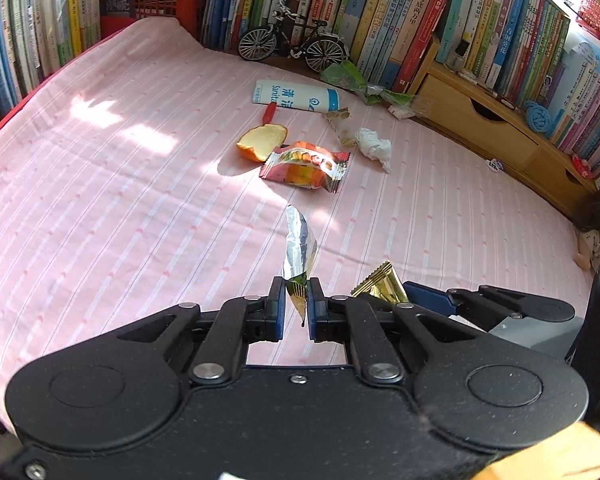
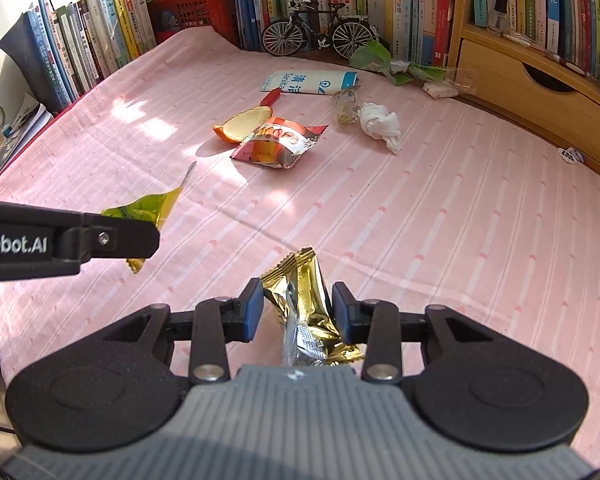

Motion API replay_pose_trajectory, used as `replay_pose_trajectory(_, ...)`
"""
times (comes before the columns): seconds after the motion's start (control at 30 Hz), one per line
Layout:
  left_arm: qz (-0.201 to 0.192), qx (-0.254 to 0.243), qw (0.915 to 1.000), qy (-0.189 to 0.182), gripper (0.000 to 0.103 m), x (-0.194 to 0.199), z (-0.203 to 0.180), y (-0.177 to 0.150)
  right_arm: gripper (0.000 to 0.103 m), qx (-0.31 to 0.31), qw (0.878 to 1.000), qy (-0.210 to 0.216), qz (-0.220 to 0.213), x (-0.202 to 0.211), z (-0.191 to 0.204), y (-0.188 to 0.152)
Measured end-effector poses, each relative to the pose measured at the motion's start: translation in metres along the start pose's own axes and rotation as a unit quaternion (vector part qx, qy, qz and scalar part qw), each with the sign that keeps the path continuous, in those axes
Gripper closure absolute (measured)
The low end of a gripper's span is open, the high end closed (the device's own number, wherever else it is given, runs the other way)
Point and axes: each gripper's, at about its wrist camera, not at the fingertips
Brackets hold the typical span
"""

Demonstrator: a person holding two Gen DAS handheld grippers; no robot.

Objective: Collect trash
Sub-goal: 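Close the right tool on the gold foil candy while the left tool grasps the silver wrapper, then carry both items down into the black bin and open both tools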

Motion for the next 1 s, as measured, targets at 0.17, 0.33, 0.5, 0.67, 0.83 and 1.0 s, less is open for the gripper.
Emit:
replay_pose_trajectory(0.17,-0.012,0.019,0.9997,0.008,0.093,0.044,0.030,-0.036,0.060,0.030,0.999,-0.006,-0.016,0.022,0.028,-0.004)
replay_pose_trajectory(0.33,-0.014,0.042,0.9989,0.017,0.093,0.080,0.070,-0.075,0.060,0.040,0.999,-0.004,-0.017,0.040,0.064,-0.018)
replay_pose_trajectory(0.5,-0.006,0.052,0.9984,0.022,0.093,0.110,0.106,-0.117,0.060,0.028,1.000,0.009,-0.002,0.058,0.101,-0.048)
replay_pose_trajectory(0.67,0.010,0.056,0.9980,0.027,0.093,0.129,0.136,-0.159,0.060,0.031,0.999,0.024,0.020,0.070,0.138,-0.083)
replay_pose_trajectory(0.83,0.039,0.065,0.9968,0.023,0.093,0.137,0.159,-0.195,0.060,0.014,0.998,0.048,0.045,0.077,0.168,-0.116)
replay_pose_trajectory(1.0,0.071,0.087,0.9935,0.015,0.093,0.136,0.177,-0.230,0.060,-0.009,0.996,0.056,0.069,0.080,0.186,-0.141)
Point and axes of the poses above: each gripper's, at about its wrist camera, not at the fingertips, and x roughly against the way its jaws point, z to its left, y to its top, and after that the axes turned 2 degrees about -z, right-handed
